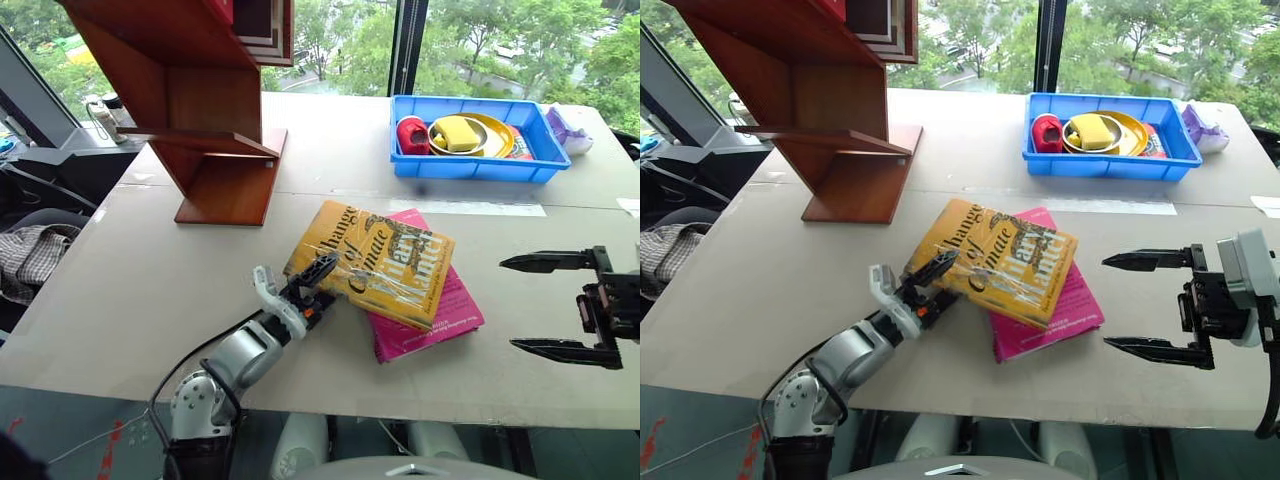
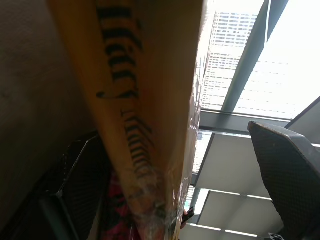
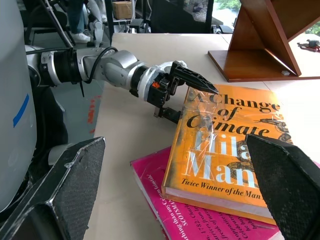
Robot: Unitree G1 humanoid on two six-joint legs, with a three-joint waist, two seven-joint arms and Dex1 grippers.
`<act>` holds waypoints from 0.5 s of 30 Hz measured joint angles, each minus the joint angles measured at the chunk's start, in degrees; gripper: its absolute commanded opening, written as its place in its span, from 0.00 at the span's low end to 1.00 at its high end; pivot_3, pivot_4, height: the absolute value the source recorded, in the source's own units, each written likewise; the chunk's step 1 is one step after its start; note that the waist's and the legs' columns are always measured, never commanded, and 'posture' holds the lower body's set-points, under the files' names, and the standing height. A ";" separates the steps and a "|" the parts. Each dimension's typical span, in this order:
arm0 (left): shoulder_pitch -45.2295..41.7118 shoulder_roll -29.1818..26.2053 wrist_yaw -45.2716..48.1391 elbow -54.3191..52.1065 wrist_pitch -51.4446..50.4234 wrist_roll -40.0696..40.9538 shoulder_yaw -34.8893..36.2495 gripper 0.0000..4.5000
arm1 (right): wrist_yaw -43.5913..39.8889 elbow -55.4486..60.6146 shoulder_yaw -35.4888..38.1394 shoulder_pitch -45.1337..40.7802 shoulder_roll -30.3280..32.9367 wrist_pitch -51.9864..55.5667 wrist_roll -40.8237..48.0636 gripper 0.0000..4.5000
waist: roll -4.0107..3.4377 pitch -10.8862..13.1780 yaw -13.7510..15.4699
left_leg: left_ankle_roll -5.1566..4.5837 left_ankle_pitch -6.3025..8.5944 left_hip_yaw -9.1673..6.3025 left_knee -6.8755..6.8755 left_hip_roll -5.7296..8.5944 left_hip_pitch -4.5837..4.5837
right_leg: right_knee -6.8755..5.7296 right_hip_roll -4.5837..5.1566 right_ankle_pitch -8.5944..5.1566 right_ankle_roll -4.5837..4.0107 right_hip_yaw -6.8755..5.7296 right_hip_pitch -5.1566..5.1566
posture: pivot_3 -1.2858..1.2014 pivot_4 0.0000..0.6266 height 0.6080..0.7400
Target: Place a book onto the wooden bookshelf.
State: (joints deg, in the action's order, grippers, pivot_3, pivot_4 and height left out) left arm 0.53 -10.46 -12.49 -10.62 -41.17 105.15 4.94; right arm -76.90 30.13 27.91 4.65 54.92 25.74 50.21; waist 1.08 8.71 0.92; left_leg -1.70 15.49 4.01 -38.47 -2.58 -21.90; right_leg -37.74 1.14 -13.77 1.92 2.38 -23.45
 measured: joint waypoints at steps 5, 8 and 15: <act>-0.47 1.11 0.05 0.67 -0.85 -0.32 0.60 0.21 | 1.77 0.36 0.00 -0.91 0.22 1.38 0.84 1.00 | -0.06 -0.03 -0.02 | 0.00 0.00 0.00 0.01 0.00 0.00 | 0.00 0.01 0.00 0.00 0.00 0.00 | 0.52 0.24 1.00; -0.49 1.14 0.10 0.62 -1.26 -0.39 1.21 0.08 | 3.06 0.38 -0.21 -1.96 0.18 1.59 1.30 1.00 | -0.06 -0.03 -0.03 | 0.00 0.00 -0.01 0.01 0.00 -0.01 | 0.01 0.02 -0.01 0.01 -0.01 0.00 | 0.52 0.24 1.00; 0.76 -4.22 3.42 -2.60 -3.59 -2.03 2.44 0.05 | 4.62 0.11 -1.64 -2.94 -0.52 1.62 1.54 1.00 | 0.25 0.17 -0.27 | 0.01 0.00 0.00 0.09 -0.08 -0.10 | 0.08 -0.01 0.00 0.00 -0.01 -0.12 | 0.52 0.24 1.00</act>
State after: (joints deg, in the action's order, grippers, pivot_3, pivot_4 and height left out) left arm 1.29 -14.68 -9.07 -13.22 -44.76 103.13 7.38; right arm -72.28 30.24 26.27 1.71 54.40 27.37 51.76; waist 1.33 8.88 0.65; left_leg -1.69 15.50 4.02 -38.38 -2.66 -22.00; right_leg -37.66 1.12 -13.77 1.92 2.37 -23.57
